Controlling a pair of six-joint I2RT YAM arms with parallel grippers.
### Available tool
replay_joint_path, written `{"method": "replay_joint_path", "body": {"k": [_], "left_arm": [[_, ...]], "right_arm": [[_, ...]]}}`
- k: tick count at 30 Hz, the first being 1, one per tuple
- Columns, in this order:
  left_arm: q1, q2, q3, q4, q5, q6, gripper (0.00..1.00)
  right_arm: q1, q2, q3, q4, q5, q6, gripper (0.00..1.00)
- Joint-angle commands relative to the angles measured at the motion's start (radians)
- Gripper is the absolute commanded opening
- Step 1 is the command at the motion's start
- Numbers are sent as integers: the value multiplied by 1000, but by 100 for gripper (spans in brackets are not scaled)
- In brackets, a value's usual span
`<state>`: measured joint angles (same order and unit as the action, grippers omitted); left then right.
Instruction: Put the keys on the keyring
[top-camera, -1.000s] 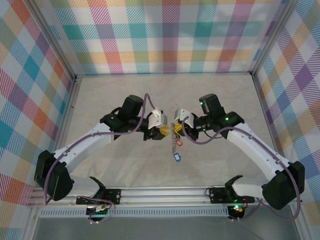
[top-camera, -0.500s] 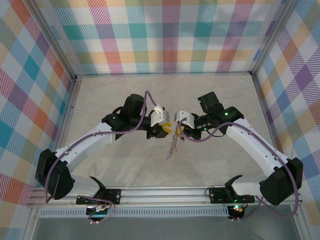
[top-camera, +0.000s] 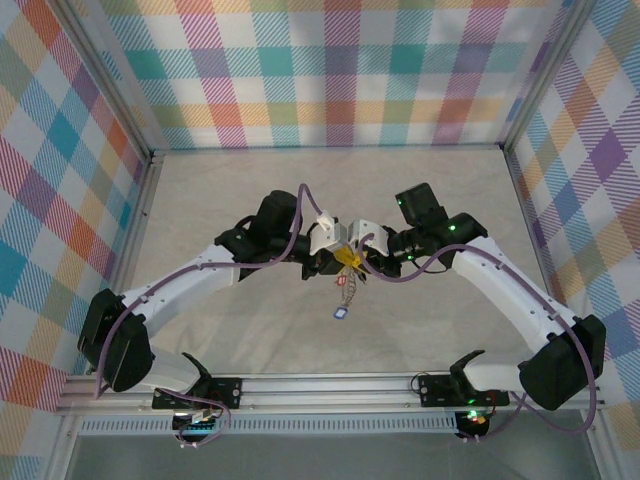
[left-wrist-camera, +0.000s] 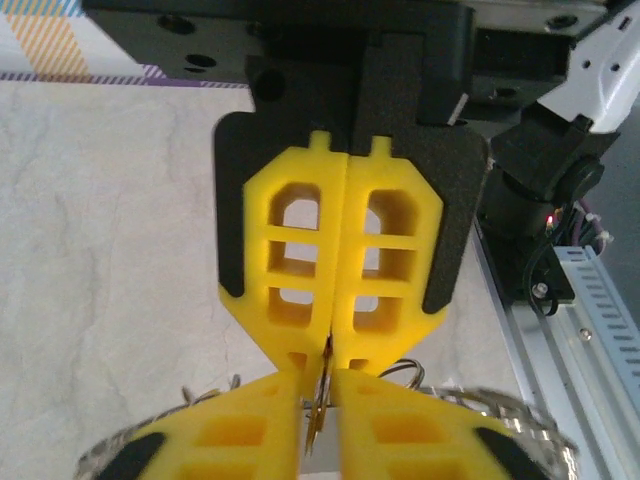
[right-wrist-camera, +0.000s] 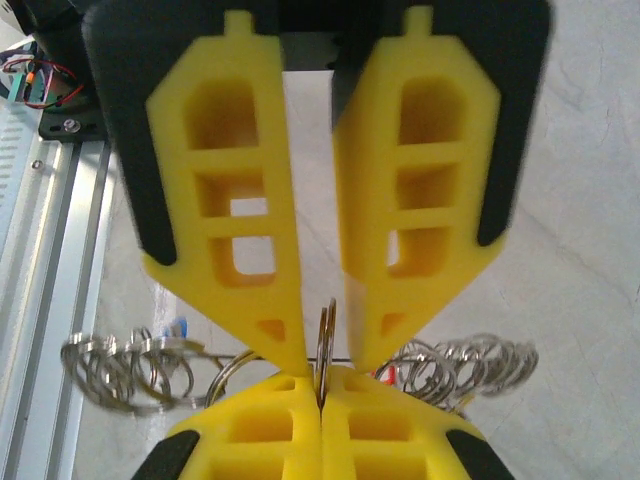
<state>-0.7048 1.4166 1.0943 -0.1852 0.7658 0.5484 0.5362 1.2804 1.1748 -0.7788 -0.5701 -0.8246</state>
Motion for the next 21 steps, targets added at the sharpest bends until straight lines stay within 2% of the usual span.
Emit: {"method": "replay_joint_path", "body": {"k": [1,2,5,8,12,15,21], "left_arm": [[-16,9,25,-51,22,47,4],[-17,11,31,-62,22,55,0],[-16,12,42,-82,37,69,0],[-18,13,41,-71,78,71,0],[-15,-3,15,-17,98,46,0],[-13,-12,2,9,107,36,0],[2,-18,-17,47,123,13,0]], "right_arm": [[-2,-12,8,47,-79,8,0],[-2,-14,5,51,-80,9,0],[-2,-15,-2,59,-86,14,0],[-4,-25,-20,64,-92,15,19],[-39,-97,-98,157,-103,86,30],[-51,-135,-142,173,-88,93,30],[-51,-189,-191,210,-106,118,22]]}}
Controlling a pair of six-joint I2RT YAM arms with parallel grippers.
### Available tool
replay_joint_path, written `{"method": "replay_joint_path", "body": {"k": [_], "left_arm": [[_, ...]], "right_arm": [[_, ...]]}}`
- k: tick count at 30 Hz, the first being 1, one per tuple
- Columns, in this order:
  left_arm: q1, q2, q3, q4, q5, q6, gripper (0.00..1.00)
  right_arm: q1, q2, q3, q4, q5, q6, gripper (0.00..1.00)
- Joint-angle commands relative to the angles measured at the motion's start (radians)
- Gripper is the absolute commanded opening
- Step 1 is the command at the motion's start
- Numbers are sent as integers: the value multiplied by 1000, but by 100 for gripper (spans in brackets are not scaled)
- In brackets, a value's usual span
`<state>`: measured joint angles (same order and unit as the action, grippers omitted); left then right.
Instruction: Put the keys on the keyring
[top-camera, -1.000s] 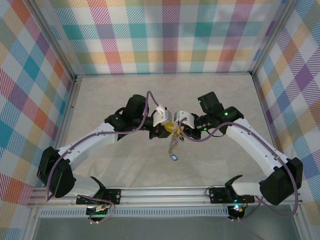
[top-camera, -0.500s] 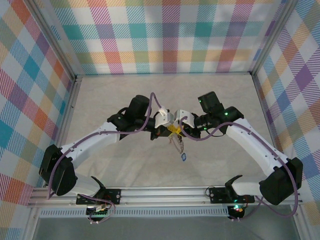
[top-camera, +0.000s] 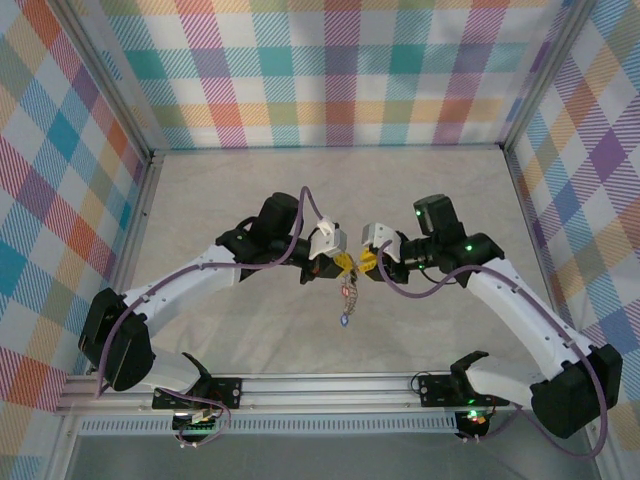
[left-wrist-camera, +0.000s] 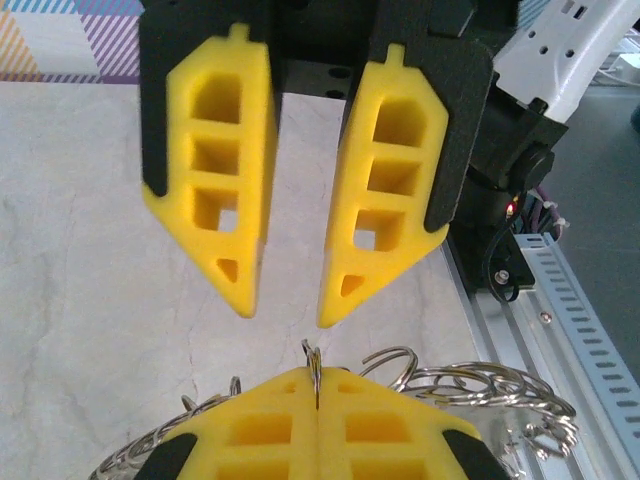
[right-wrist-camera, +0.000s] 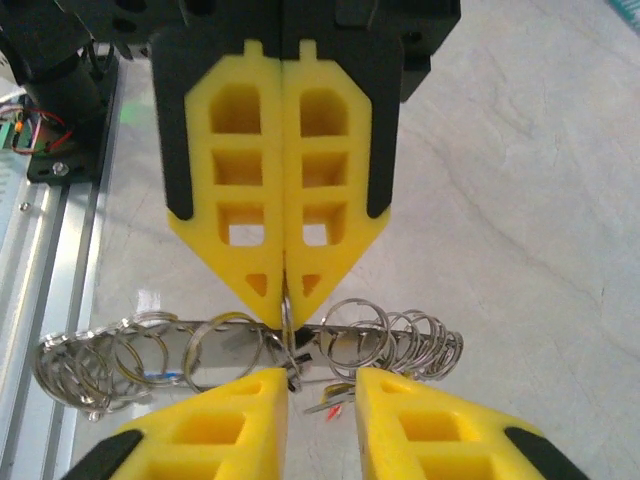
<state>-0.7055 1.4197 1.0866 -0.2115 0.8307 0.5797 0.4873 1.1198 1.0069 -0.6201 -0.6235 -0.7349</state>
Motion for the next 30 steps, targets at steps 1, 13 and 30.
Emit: {"method": "replay_joint_path", "body": {"k": [1,13,30], "left_arm": [[5,-21,-14,89,63,-28,0],[15,-14,-40,212,100,-91,0],[25,-39,-118,451,51,-235,0]], "right_arm": [[-3,-33,-31,66,-55,36,21],[-3,2,-38,98,-59,46,15],[-3,0,-107,217,-95,122,17]]}}
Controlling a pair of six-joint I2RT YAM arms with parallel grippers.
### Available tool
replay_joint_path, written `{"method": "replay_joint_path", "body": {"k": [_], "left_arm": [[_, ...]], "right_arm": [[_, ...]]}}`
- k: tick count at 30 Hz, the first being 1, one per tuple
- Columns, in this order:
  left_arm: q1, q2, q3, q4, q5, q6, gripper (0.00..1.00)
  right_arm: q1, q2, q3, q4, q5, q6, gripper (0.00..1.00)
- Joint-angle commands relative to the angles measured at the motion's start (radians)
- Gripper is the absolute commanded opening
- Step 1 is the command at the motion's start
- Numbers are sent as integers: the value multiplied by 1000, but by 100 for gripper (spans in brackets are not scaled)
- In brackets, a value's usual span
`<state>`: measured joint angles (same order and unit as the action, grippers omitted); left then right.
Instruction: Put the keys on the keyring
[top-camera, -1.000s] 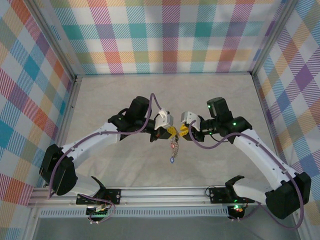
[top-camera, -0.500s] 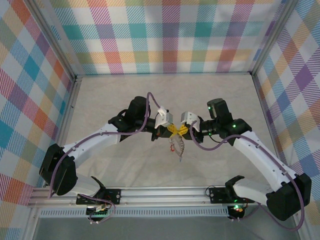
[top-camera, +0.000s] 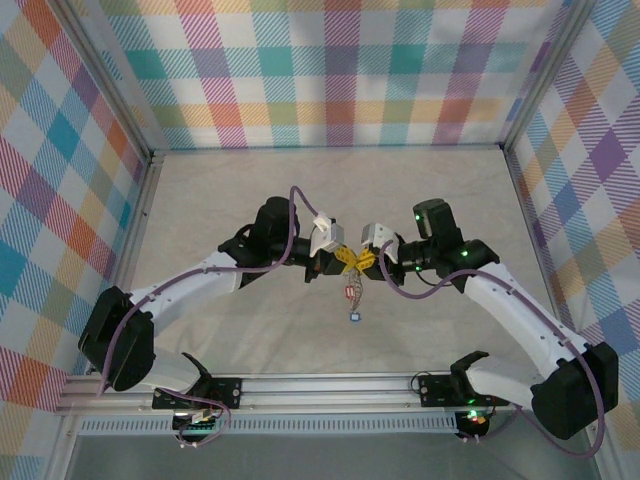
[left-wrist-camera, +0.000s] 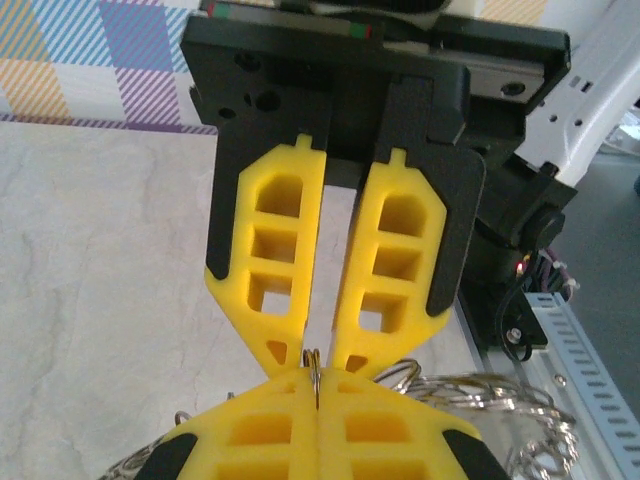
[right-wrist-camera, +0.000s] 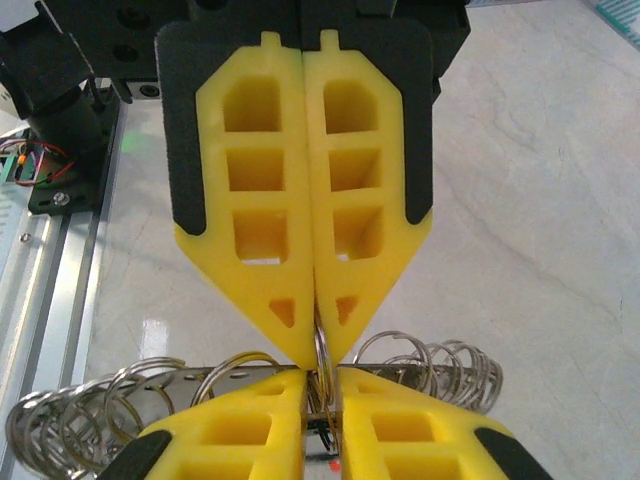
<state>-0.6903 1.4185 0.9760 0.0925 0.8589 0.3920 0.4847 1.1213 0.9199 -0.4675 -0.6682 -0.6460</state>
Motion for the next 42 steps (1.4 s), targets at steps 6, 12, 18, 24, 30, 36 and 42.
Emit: {"method": "replay_joint_path", "body": {"k": [6,12,18,24,30,36,42], "left_arm": [[10,-41,-26,230,24,-108,0],[11,-36,-42,366,26,-222,0],[5,-10,-47,441,43,-293,0],[4,-9,-58,488,35,-345,0],[11,-49,-48,307,19,-241,14],[30,-59,86,-202,39,74,23],[43,11,231,-532,20,255,24]], "right_arm": [[0,4,-51,130,-66,74,19],[-8,2,-111,277,-89,172,18],[-10,2,-164,464,-102,284,16],[-18,34,-147,484,-144,316,1],[-23,43,-72,280,-117,193,0],[-23,91,73,-25,-51,-10,0],[-14,140,185,-200,20,-142,0]]}}
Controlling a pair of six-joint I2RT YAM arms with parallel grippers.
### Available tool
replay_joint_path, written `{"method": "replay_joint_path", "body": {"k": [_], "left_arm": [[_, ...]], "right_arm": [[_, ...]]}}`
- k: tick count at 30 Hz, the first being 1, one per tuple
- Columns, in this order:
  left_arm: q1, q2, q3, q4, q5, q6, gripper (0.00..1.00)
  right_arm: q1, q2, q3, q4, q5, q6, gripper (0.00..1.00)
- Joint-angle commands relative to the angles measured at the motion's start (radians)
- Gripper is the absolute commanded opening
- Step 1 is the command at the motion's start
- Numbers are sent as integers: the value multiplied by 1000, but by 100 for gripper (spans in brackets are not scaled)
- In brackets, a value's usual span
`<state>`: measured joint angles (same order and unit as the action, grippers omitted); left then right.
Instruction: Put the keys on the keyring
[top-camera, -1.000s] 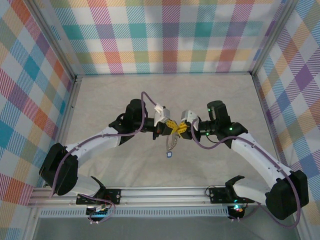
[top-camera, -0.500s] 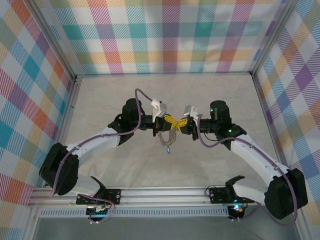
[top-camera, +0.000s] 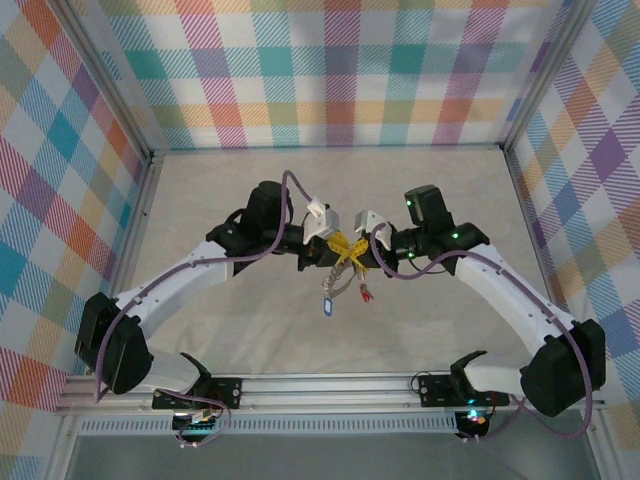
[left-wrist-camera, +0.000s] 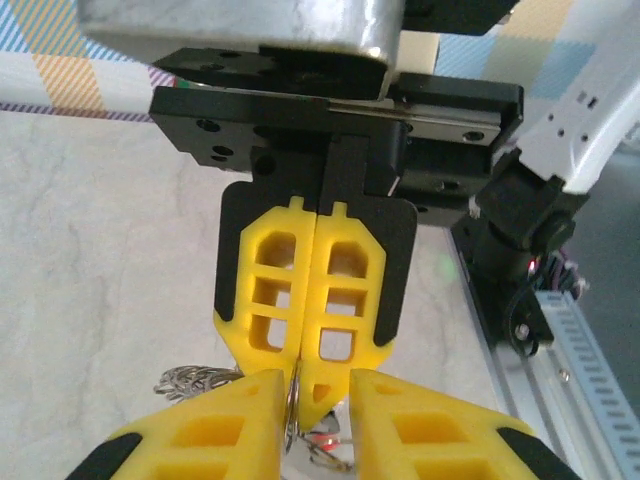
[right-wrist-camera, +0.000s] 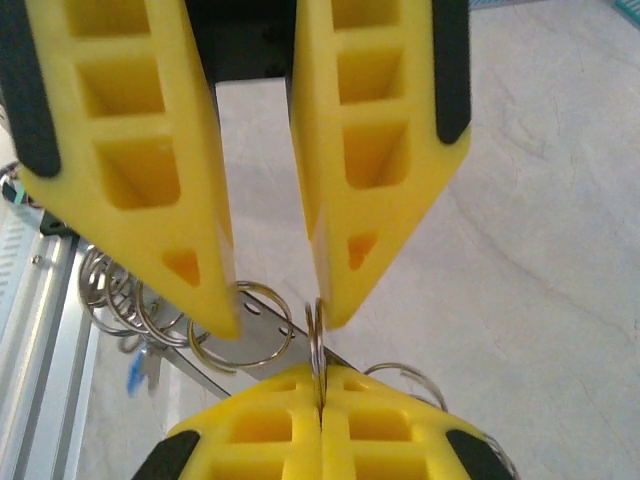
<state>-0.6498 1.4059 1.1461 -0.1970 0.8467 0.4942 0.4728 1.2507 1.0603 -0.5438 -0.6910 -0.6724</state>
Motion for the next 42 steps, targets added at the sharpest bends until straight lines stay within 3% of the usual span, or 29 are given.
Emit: {"method": "replay_joint_path", "body": {"k": [1,10,30,42], "left_arm": [[4,31,76,-264,25,168,24],[3,48,104,-260,-21,181,28],[-17,97,117,-246,-88,175,27],[-17,1,29,-181,-176,202,26]], "right_arm": [[-2,16,52,-134,44,-127,0],[8,51,86,-134,30,-149,0],[70,85,104,-91,62,-125,0],[82,91,95,-108,74,-131,0]]}}
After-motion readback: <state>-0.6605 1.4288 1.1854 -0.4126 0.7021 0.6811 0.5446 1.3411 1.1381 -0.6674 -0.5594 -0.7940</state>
